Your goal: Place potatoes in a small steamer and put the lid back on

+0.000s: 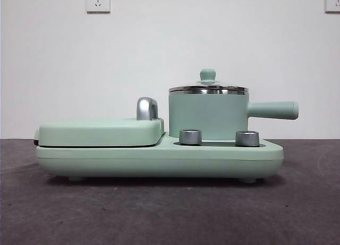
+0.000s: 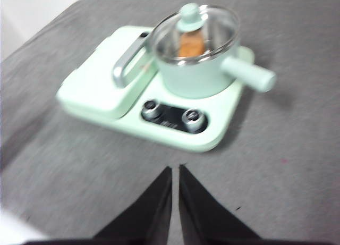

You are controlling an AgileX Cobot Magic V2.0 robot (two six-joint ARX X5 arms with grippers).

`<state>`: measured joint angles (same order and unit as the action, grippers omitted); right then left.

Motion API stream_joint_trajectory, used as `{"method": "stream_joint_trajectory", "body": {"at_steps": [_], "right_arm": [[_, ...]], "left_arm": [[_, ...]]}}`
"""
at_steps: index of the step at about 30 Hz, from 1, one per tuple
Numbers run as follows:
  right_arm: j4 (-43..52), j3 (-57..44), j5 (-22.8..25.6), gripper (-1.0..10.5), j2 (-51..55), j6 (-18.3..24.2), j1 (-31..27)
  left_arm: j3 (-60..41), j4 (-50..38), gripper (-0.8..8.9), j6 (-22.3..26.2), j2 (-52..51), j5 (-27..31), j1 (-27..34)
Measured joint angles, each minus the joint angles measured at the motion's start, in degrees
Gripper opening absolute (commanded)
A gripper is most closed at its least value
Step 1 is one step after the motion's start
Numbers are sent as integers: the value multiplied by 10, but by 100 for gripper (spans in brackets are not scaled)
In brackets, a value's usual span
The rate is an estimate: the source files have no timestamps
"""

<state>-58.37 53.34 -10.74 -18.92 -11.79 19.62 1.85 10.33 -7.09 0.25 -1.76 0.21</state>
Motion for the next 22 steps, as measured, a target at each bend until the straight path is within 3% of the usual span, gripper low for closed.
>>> {"method": "stream_joint_trajectory", "body": {"at_steps": [5,11,17,22], "right_arm": [[102,-83,-52,19,61,0,-113],[284,-239,-3,19,117,3,-208],[429,-382,66,19,147,45,-231],[454,-480,95,19,163,79,-231]], "left_arm": [[0,0,11,0,0,0,0],[0,0,11,0,0,0,0],[0,0,11,0,0,0,0],[0,0,11,0,0,0,0]]}}
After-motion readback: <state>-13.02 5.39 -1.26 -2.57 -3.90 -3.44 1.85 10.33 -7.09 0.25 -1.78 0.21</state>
